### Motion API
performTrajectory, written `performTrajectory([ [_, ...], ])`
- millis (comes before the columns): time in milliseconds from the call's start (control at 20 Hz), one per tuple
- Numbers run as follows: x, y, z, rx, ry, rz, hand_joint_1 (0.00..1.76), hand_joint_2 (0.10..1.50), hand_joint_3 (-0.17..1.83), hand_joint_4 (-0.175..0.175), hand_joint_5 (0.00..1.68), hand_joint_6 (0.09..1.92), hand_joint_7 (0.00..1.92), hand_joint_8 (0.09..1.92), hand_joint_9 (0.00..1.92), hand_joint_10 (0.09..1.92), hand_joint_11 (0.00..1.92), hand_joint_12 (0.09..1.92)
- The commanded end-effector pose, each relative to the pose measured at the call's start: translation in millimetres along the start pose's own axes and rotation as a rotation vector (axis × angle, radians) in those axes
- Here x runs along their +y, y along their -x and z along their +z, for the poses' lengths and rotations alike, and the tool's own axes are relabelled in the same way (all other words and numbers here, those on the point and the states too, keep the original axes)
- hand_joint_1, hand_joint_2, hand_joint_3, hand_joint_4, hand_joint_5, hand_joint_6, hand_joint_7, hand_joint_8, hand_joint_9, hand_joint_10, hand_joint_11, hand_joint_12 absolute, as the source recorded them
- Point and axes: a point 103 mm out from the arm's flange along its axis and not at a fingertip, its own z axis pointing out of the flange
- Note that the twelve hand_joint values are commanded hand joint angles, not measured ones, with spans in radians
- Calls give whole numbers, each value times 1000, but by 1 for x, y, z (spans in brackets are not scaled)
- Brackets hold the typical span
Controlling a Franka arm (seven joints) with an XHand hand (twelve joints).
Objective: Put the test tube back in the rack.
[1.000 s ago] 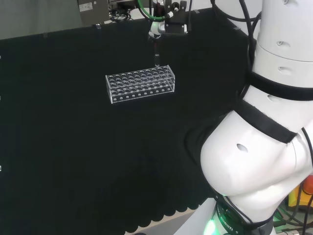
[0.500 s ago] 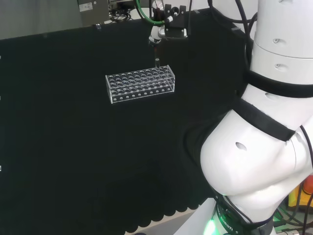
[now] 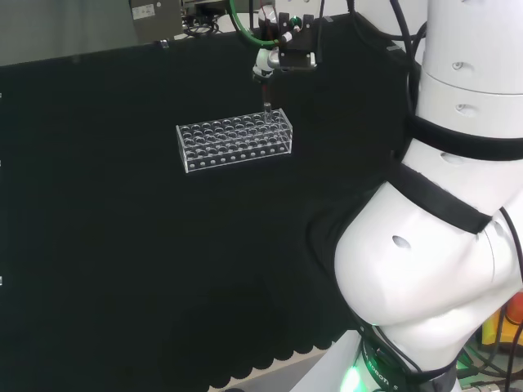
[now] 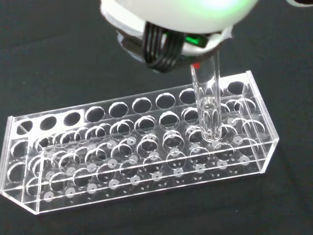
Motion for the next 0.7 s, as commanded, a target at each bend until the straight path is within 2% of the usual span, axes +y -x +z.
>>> performTrajectory([
  [50,1,1,7,4,-13,1,1331,694,546,-175,1431,87,1391,683,1597,620,1292,860],
  [700,9,0,13,2,-23,2,1331,694,546,-175,1431,87,1391,685,1597,622,1292,861],
])
